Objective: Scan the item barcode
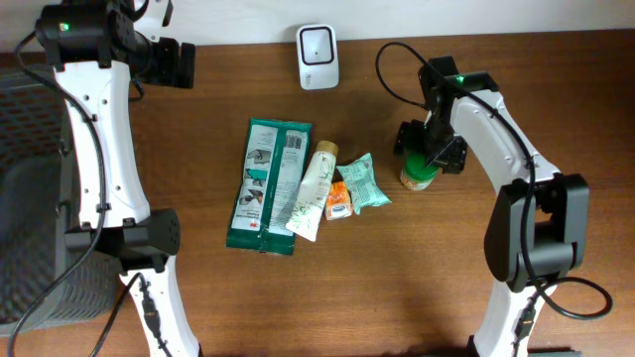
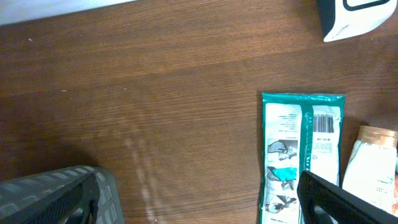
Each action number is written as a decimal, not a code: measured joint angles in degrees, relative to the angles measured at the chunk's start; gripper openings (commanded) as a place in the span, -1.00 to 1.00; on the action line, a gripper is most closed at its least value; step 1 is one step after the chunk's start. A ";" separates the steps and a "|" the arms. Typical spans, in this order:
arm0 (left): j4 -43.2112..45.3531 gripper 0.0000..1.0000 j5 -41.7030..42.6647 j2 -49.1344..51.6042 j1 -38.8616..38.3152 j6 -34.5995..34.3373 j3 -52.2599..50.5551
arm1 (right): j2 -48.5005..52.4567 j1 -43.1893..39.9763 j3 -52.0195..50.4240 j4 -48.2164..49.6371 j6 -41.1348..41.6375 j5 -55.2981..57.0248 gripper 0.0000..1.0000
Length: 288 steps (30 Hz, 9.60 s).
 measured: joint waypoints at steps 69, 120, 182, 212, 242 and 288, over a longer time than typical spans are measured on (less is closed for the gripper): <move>-0.02 0.98 0.00 0.00 0.00 -0.02 0.00 | 7.78 0.26 10.40 -2.54 -10.88 -2.95 0.13; -0.04 0.98 0.00 0.00 0.04 0.00 0.00 | -28.24 0.44 35.52 -30.93 -34.07 -10.54 0.97; 0.00 0.99 0.00 0.00 0.04 0.00 0.00 | 8.68 0.48 11.85 -1.64 -52.72 -5.38 -0.15; -0.02 0.98 0.02 0.00 0.11 -0.02 0.00 | 10.19 8.83 42.60 -1.03 -34.64 -28.83 -0.30; 0.00 0.98 0.02 0.00 0.11 0.00 0.00 | 27.41 15.52 42.60 45.51 -74.42 11.58 -0.38; 0.00 0.98 0.20 0.00 0.15 0.00 0.00 | 2.69 -16.79 46.90 -30.95 -28.94 -5.40 0.31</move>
